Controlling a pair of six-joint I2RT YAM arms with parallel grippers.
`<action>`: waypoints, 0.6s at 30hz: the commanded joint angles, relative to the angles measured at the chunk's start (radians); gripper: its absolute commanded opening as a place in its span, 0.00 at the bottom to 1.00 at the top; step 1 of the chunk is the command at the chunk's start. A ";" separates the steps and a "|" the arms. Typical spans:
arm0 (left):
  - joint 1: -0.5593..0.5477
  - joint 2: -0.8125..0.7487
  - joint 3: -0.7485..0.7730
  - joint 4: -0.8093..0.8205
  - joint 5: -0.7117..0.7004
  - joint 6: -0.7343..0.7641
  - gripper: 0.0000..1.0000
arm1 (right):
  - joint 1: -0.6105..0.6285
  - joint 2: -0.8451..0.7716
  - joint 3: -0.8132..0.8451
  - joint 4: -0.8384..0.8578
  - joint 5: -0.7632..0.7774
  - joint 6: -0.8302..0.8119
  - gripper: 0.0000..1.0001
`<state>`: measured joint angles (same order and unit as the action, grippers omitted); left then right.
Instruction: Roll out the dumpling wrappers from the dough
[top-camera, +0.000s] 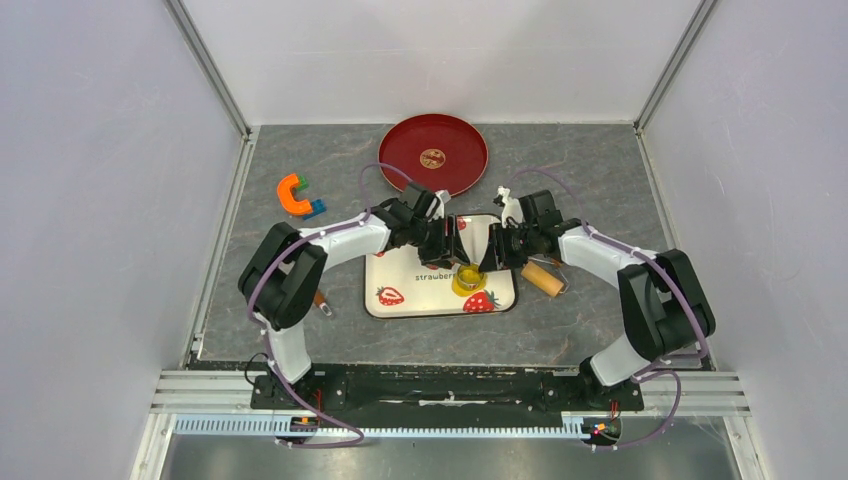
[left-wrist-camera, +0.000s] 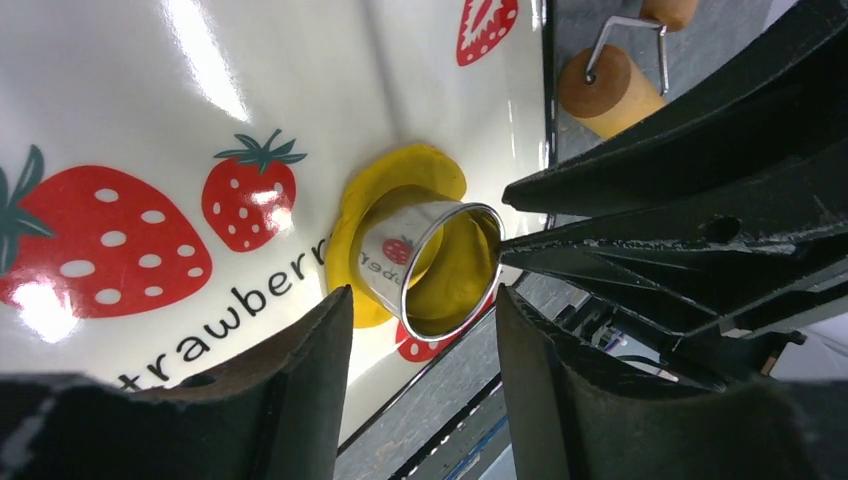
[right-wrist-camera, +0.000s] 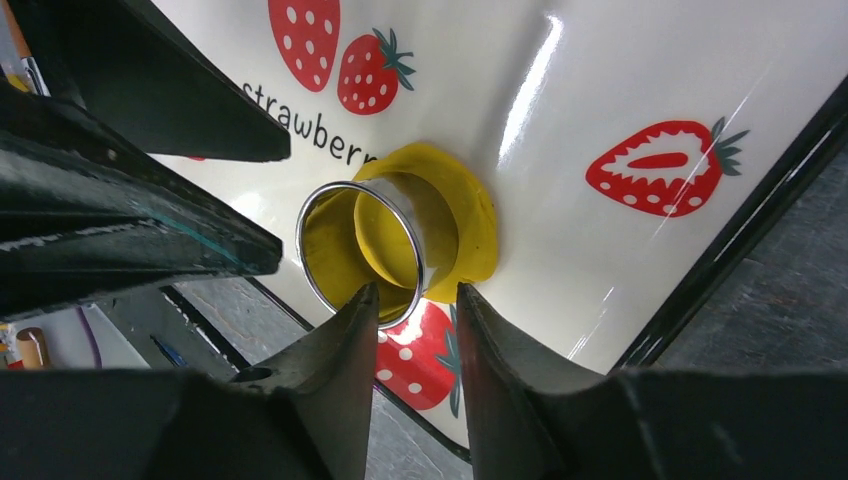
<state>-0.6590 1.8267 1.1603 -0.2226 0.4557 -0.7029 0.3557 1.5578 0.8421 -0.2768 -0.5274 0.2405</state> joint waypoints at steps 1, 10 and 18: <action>-0.017 0.038 0.048 -0.052 0.010 0.000 0.58 | -0.004 0.023 0.005 0.033 -0.044 0.014 0.30; -0.023 0.077 0.068 -0.115 -0.025 0.055 0.43 | -0.004 0.045 -0.009 0.038 -0.056 0.008 0.13; -0.025 0.123 0.084 -0.133 -0.022 0.077 0.18 | -0.004 0.072 -0.038 0.041 -0.053 -0.010 0.03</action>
<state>-0.6804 1.9202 1.2167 -0.3210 0.4583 -0.6788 0.3527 1.6039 0.8322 -0.2466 -0.5816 0.2543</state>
